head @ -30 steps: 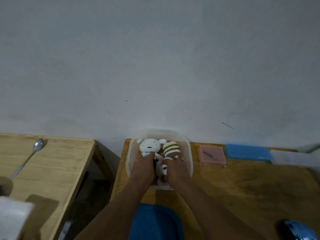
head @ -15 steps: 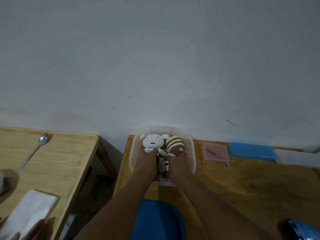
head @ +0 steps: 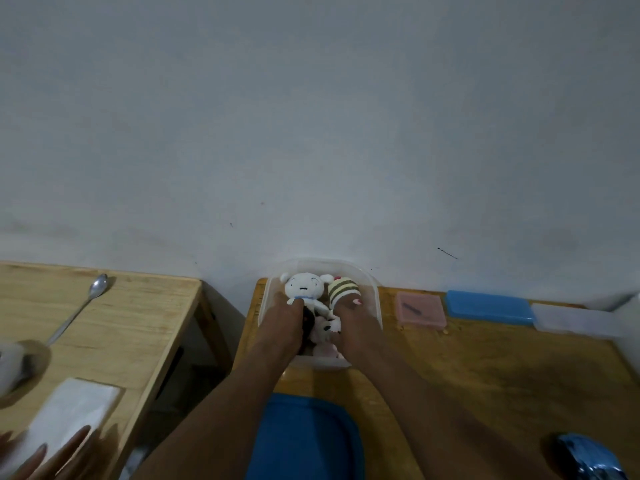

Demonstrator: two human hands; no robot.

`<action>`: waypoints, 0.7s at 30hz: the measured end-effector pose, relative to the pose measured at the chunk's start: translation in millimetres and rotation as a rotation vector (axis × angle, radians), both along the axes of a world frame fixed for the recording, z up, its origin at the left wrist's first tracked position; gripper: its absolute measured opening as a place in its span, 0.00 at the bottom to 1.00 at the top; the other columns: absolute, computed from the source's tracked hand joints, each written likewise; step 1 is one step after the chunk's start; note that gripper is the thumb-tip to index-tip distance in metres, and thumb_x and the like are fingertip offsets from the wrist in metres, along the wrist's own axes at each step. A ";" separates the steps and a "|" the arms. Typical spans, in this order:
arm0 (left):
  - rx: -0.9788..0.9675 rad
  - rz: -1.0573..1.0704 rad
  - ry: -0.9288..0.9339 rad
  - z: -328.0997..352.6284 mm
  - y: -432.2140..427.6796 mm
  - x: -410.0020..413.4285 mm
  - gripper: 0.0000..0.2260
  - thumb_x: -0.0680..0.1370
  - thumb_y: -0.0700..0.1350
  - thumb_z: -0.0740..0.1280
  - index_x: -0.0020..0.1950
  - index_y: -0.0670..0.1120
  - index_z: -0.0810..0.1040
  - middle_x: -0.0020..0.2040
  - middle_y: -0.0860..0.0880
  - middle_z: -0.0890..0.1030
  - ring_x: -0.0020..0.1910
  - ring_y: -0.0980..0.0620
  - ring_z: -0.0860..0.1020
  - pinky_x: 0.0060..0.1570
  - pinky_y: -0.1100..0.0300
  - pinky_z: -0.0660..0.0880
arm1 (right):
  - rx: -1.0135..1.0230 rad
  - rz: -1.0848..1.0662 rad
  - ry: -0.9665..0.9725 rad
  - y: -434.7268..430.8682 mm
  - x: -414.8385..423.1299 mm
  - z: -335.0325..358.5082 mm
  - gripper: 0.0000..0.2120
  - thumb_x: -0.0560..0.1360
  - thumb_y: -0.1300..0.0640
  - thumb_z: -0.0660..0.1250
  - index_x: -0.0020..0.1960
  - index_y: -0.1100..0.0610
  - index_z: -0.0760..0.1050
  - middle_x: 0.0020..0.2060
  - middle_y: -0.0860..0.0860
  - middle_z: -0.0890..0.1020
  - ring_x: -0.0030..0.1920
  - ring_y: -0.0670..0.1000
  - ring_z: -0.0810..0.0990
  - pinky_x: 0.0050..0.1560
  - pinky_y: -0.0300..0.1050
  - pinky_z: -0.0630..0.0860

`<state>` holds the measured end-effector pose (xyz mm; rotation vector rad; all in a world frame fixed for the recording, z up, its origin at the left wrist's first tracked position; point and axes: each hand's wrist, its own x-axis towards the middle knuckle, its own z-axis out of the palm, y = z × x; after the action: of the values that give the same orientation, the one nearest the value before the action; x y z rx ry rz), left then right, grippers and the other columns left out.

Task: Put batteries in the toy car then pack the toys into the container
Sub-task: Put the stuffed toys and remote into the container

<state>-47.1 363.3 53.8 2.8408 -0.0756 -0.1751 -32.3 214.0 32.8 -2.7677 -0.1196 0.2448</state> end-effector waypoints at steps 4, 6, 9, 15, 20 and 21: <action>0.038 -0.025 -0.095 11.6 2.7 -14.9 0.15 0.78 0.45 0.65 0.65 0.46 0.72 0.62 0.45 0.72 0.55 0.47 0.76 0.52 0.54 0.77 | 0.013 0.007 -0.186 -4.1 -13.6 11.8 0.25 0.73 0.52 0.67 0.67 0.54 0.66 0.65 0.53 0.72 0.62 0.54 0.74 0.56 0.46 0.76; 0.005 -0.033 -0.167 19.0 2.3 -23.4 0.12 0.79 0.46 0.64 0.62 0.46 0.73 0.59 0.46 0.74 0.53 0.47 0.76 0.49 0.54 0.76 | 0.023 0.001 -0.221 -4.5 -24.3 19.5 0.22 0.73 0.52 0.65 0.66 0.54 0.67 0.64 0.53 0.73 0.61 0.54 0.74 0.55 0.47 0.76; 0.013 -0.046 -0.224 27.2 -0.1 -37.6 0.10 0.79 0.46 0.61 0.59 0.46 0.73 0.57 0.46 0.75 0.52 0.46 0.76 0.46 0.54 0.74 | 0.034 -0.003 -0.237 -5.1 -41.5 29.3 0.22 0.75 0.51 0.64 0.67 0.53 0.66 0.64 0.53 0.72 0.62 0.55 0.73 0.55 0.48 0.75; 0.015 -0.014 -0.210 27.4 -0.8 -92.0 0.15 0.79 0.48 0.61 0.64 0.48 0.71 0.60 0.46 0.75 0.54 0.45 0.76 0.49 0.52 0.75 | 0.043 -0.006 -0.122 -17.0 -96.6 44.0 0.18 0.78 0.49 0.60 0.67 0.51 0.67 0.65 0.55 0.70 0.61 0.58 0.71 0.55 0.52 0.74; 0.063 0.036 -0.115 21.3 -3.3 -151.7 0.18 0.78 0.51 0.62 0.68 0.48 0.70 0.63 0.46 0.74 0.59 0.44 0.76 0.54 0.51 0.74 | 0.040 0.021 -0.024 -24.1 -157.4 42.2 0.18 0.78 0.49 0.62 0.65 0.54 0.66 0.63 0.57 0.70 0.60 0.58 0.71 0.54 0.50 0.72; 0.086 0.036 -0.096 20.5 -3.5 -162.8 0.19 0.78 0.51 0.62 0.68 0.48 0.70 0.63 0.46 0.74 0.59 0.44 0.76 0.54 0.50 0.73 | 0.033 0.020 -0.005 -24.1 -169.5 40.3 0.19 0.78 0.48 0.62 0.65 0.54 0.66 0.64 0.57 0.69 0.60 0.58 0.72 0.54 0.51 0.72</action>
<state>-209.9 359.7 74.3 2.9330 -0.0378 -0.0345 -201.8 189.9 73.1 -2.7362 -0.1510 0.2384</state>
